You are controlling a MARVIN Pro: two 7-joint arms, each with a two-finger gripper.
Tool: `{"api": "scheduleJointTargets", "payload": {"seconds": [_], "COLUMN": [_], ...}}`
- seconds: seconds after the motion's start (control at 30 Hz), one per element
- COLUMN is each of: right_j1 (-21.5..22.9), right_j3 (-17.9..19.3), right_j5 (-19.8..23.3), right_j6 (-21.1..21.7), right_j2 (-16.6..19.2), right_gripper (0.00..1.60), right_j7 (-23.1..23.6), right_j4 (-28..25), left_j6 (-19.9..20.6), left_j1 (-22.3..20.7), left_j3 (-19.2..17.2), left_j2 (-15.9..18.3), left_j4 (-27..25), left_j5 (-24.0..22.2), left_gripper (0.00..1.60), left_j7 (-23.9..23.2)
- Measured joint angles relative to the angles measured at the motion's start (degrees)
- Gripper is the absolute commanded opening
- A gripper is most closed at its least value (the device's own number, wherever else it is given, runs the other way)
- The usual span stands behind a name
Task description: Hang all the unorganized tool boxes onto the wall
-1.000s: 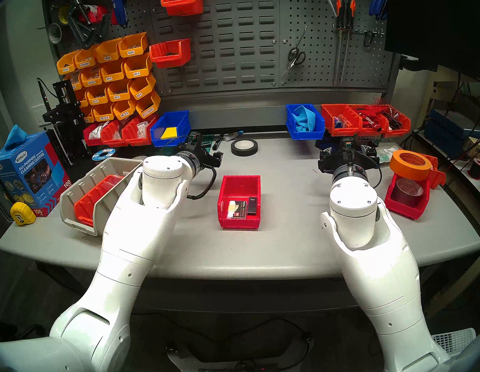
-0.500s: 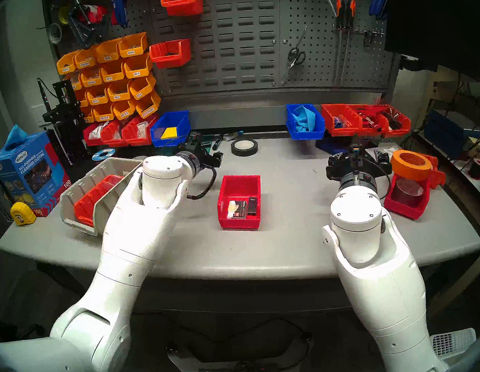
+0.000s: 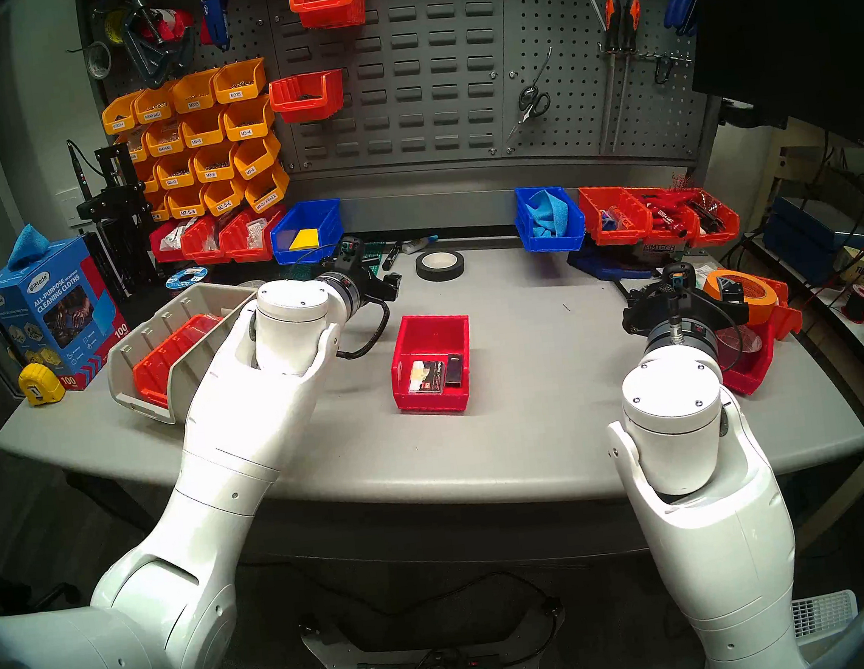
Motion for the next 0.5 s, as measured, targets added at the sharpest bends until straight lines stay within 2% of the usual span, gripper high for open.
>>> {"api": "scheduleJointTargets", "payload": {"seconds": [0.5], "right_j1": [-7.87], "right_j3": [6.72], "right_j5": [0.07], "right_j6": [2.81], "right_j2": [3.02], "right_gripper": [1.60], "right_j7": [2.74], "right_j4": [-4.33], "left_j6": [0.01], "left_j1": [0.07], "left_j3": [-0.21], "left_j2": [-0.20], "left_j4": [0.00], "left_j5": [0.36], "left_gripper": [1.60], "left_j7": [-0.24]}}
